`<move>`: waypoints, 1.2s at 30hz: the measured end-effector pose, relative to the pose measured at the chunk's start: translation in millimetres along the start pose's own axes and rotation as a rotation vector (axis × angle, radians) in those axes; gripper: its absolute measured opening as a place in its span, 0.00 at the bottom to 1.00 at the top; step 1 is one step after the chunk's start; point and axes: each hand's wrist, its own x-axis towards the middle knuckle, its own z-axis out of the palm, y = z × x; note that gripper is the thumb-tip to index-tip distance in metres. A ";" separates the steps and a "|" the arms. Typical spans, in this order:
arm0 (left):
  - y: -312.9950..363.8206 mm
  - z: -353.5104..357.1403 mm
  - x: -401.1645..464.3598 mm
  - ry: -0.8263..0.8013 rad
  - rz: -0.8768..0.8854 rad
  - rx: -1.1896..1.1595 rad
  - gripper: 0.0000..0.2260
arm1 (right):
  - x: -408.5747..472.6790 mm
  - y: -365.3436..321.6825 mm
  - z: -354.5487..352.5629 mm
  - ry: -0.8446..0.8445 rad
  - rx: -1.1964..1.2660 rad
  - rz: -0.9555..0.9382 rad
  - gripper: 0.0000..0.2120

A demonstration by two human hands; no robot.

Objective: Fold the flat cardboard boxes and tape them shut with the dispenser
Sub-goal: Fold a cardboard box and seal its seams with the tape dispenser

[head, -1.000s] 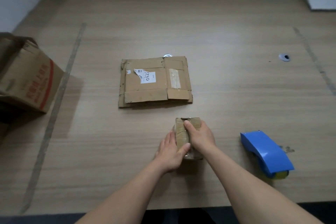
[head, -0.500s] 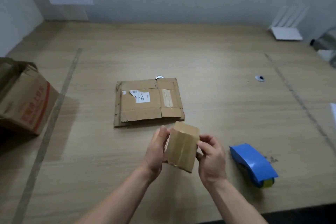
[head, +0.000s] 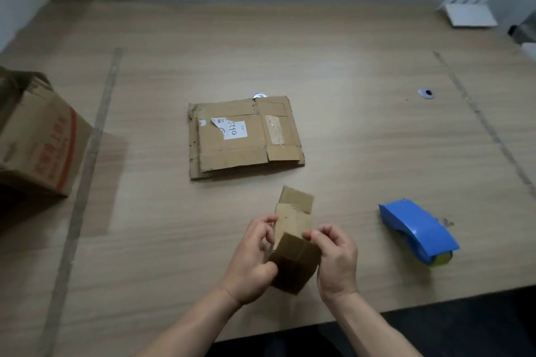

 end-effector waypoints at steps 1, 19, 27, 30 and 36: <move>-0.4 -1.3 1.6 0.007 0.058 0.119 0.12 | 0.7 2.7 2.0 -0.019 -0.079 -0.008 0.08; 23.5 8.5 7.2 0.084 -0.353 0.649 0.24 | 24.7 10.9 1.5 -0.319 -1.043 0.007 0.20; 36.9 23.2 -3.9 0.140 -0.466 0.722 0.27 | 40.9 -5.3 -1.2 -0.614 -1.148 -0.104 0.37; 36.0 21.7 -11.5 0.210 -0.460 0.655 0.22 | 43.9 -11.9 7.7 -0.604 -1.144 -0.111 0.31; 24.7 -2.3 -26.6 0.507 -0.424 0.505 0.11 | 37.7 -9.1 33.6 -0.552 -1.144 -0.120 0.32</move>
